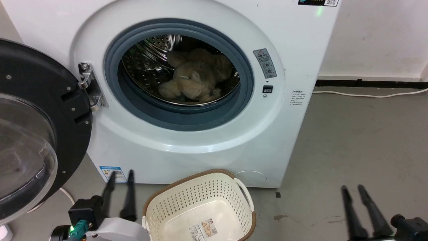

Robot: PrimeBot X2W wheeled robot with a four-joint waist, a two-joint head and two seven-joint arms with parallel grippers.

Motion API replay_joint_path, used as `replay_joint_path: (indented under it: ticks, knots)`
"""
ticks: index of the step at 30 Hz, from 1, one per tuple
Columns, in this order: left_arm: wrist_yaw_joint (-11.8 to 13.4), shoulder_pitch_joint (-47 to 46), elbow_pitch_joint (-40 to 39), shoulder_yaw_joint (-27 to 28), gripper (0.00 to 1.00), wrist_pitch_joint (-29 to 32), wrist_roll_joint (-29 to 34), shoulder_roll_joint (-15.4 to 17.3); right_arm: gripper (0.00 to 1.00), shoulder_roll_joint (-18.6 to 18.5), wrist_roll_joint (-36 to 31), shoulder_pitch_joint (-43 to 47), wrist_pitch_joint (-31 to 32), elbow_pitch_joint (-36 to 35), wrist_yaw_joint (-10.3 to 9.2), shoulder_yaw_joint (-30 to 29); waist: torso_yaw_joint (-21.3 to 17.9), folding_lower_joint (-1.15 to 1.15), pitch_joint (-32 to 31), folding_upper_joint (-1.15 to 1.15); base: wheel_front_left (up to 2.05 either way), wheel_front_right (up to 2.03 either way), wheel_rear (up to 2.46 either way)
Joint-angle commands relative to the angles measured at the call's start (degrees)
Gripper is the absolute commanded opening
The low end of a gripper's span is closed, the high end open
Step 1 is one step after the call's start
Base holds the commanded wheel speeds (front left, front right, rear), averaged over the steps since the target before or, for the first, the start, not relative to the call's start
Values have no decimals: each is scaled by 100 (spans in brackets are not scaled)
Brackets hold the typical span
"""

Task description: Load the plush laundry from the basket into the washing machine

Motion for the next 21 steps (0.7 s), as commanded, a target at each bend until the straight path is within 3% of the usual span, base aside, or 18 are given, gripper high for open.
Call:
replay_joint_path:
  ticks: [1, 21]
  knots:
    - [-3, 0, 0, 3, 0, 2, 5, -3, 0, 0, -3, -2, 2, 1, 0, 0, 0, 0, 0, 0, 0, 0, 0]
    - [-156, -23, 20, 148, 0, 95, 278, -157, 0, -1, -148, -139, 101, 75, 1, 30, 25, 0, 18, 0, 0, 0, 0]
